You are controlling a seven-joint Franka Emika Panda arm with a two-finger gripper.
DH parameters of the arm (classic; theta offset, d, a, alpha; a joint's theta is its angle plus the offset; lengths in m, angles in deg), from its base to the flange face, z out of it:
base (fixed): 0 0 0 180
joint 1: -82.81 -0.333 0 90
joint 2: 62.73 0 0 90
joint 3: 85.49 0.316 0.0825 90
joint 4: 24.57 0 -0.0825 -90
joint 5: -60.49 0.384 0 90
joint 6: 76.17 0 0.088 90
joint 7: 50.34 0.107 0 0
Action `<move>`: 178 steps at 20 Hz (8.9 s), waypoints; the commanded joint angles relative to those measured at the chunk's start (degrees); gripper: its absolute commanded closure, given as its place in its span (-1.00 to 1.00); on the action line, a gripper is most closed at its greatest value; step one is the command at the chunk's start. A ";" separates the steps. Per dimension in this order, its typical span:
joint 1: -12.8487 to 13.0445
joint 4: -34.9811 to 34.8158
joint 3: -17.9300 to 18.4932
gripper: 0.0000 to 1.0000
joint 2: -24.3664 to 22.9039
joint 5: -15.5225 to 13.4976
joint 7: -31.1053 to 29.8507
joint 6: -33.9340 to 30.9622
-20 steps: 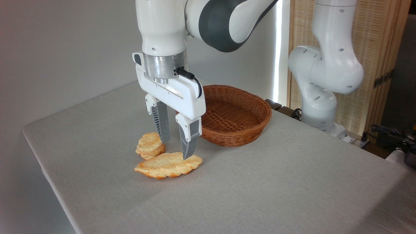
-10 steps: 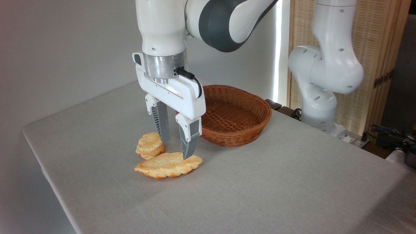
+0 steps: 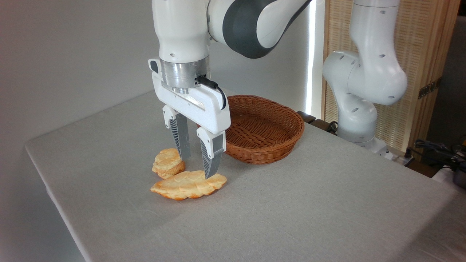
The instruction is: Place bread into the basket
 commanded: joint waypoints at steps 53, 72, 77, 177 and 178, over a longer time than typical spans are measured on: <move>-0.54 1.25 -0.30 -1.00 0.44 -0.91 0.00 -1.61; -0.54 1.95 -0.48 -1.00 0.88 -0.73 0.00 -1.79; -0.54 2.04 -0.48 -1.00 0.88 -0.73 -0.09 -1.70; 2.45 3.71 -16.12 0.34 8.36 -0.03 0.18 4.02; 2.45 3.80 -16.21 0.34 7.65 -0.29 0.09 3.05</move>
